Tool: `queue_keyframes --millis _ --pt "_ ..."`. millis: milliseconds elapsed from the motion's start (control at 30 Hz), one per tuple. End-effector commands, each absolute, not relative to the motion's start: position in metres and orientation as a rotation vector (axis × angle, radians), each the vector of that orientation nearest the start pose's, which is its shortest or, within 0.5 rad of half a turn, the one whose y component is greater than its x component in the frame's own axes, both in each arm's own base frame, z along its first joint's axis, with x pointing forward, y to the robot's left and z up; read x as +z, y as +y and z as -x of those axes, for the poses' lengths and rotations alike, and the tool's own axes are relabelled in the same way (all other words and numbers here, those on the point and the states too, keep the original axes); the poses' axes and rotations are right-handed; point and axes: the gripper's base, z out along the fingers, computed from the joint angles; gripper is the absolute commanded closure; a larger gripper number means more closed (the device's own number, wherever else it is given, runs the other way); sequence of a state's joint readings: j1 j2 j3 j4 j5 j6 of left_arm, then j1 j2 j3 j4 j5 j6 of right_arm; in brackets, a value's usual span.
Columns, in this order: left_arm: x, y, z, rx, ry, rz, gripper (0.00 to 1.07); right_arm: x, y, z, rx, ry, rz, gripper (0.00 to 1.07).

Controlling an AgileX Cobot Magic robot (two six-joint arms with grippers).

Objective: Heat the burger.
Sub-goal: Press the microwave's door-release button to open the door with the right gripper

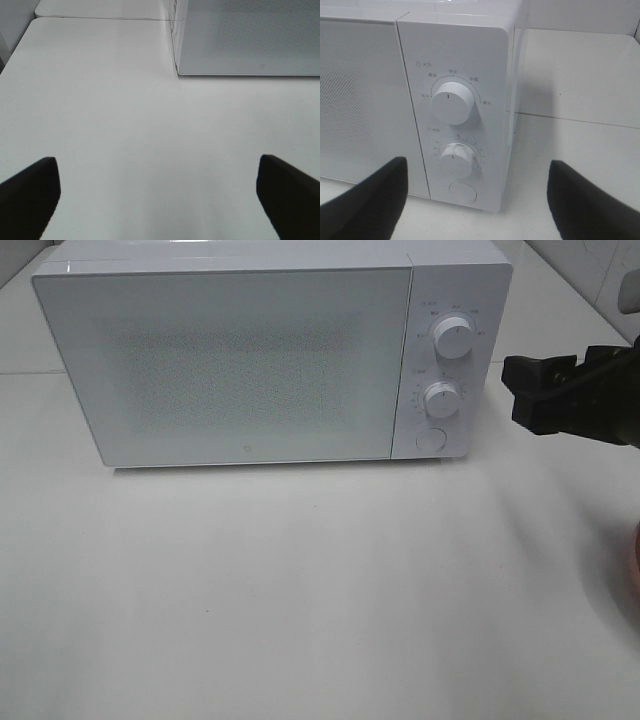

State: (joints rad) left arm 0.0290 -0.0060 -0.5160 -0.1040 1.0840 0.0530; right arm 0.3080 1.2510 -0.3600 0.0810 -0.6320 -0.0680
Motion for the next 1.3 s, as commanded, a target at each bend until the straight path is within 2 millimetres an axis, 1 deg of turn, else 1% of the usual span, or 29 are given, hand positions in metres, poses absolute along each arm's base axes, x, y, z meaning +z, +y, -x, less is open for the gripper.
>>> queue_keyframes --millis 33,167,233,333,400,433,500,633,667,733,767,800,833,900,933,1100,1233,1267,1300 --pt "0.281 -0.009 0.009 -0.083 2.022 -0.023 0.07 0.223 0.068 -0.216 0.158 1.704 0.244 0.34" --pt "0.281 -0.009 0.009 -0.083 2.022 -0.023 0.07 0.218 0.071 -0.216 0.149 1.711 0.229 0.34" --pt "0.281 -0.009 0.009 -0.083 2.022 -0.023 0.07 0.208 0.079 -0.219 0.138 1.729 0.207 0.34" --pt "0.281 -0.009 0.009 -0.083 2.022 -0.023 0.07 0.204 0.083 -0.22 0.116 1.717 0.183 0.34" --pt "0.281 -0.009 0.009 -0.083 2.022 -0.023 0.07 0.198 0.088 -0.22 0.047 1.701 0.14 0.34" --pt "0.281 -0.009 0.009 -0.083 2.022 -0.023 0.07 0.198 0.088 -0.22 0.047 1.701 0.14 0.34" --pt "0.281 -0.009 0.009 -0.083 2.022 -0.023 0.07 0.192 0.094 -0.218 -0.019 1.682 0.116 0.34" --pt "0.281 -0.009 0.009 -0.083 2.022 -0.023 0.07 0.188 0.101 -0.216 -0.05 1.658 0.094 0.34" --pt "0.281 -0.009 0.009 -0.083 2.022 -0.023 0.07 0.183 0.105 -0.215 -0.054 1.659 0.087 0.34" --pt "0.281 -0.009 0.009 -0.083 2.022 -0.023 0.07 0.179 0.108 -0.214 -0.054 1.664 0.085 0.34" --pt "0.281 -0.009 0.009 -0.083 2.022 -0.023 0.07 0.173 0.111 -0.214 -0.057 1.677 0.087 0.34" --pt "0.281 -0.009 0.009 -0.083 2.022 -0.023 0.07 0.173 0.111 -0.214 -0.057 1.677 0.087 0.34" --pt "0.281 -0.009 0.009 -0.083 2.022 -0.023 0.07 0.166 0.112 -0.214 -0.056 1.694 0.072 0.34" --pt "0.281 -0.009 0.009 -0.083 2.022 -0.023 0.07 0.163 0.113 -0.215 -0.051 1.703 0.065 0.34" --pt "0.281 -0.009 0.009 -0.083 2.022 -0.023 0.07 0.158 0.113 -0.215 -0.045 1.721 0.047 0.34" --pt "0.281 -0.009 0.009 -0.083 2.022 -0.023 0.07 0.149 0.114 -0.216 -0.05 1.747 0.046 0.36" --pt "0.281 -0.009 0.009 -0.083 2.022 -0.023 0.07 0.144 0.114 -0.217 -0.056 1.752 0.039 0.39" --pt "0.281 -0.009 0.009 -0.083 2.022 -0.023 0.07 0.144 0.114 -0.217 -0.05 1.751 0.03 0.41" --pt "0.281 -0.009 0.009 -0.083 2.022 -0.023 0.07 0.144 0.114 -0.217 -0.021 1.75 -0.006 0.45"
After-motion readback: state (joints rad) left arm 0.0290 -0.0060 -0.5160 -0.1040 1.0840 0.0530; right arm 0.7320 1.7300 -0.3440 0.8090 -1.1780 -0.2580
